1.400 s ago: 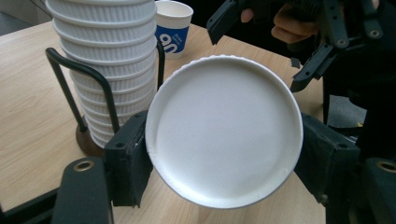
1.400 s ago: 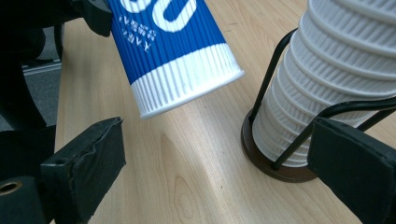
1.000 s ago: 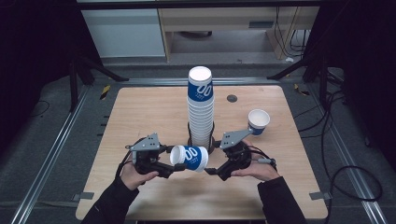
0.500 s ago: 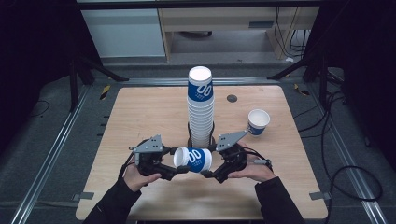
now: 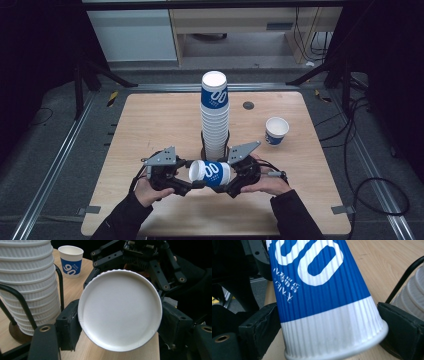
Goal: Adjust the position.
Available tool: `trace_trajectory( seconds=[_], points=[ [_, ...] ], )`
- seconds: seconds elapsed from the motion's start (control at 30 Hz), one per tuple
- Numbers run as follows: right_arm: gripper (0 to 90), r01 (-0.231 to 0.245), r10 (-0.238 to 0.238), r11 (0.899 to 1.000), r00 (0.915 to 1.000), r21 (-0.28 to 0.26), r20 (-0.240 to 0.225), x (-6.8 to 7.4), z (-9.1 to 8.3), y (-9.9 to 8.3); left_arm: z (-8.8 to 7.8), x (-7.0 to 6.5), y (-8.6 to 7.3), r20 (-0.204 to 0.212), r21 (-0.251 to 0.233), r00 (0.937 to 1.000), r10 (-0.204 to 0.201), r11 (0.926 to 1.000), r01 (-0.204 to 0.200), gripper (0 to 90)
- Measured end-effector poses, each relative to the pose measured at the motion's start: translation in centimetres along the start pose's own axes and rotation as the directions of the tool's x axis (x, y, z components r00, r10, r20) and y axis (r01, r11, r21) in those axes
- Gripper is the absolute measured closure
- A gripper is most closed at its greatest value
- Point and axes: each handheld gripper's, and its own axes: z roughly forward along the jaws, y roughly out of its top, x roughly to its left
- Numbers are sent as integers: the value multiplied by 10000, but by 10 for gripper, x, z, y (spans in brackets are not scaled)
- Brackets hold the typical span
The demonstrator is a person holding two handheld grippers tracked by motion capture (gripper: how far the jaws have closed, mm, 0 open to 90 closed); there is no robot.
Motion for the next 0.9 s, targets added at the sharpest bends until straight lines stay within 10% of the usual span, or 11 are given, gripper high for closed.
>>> trace_trajectory(
  seconds=[0.9],
  points=[
    [144,212,-209,9980,9998,592,-55,-2,-4,-4,-9,2,3,15,431,9994,-347,9985,346,216]
  ],
)
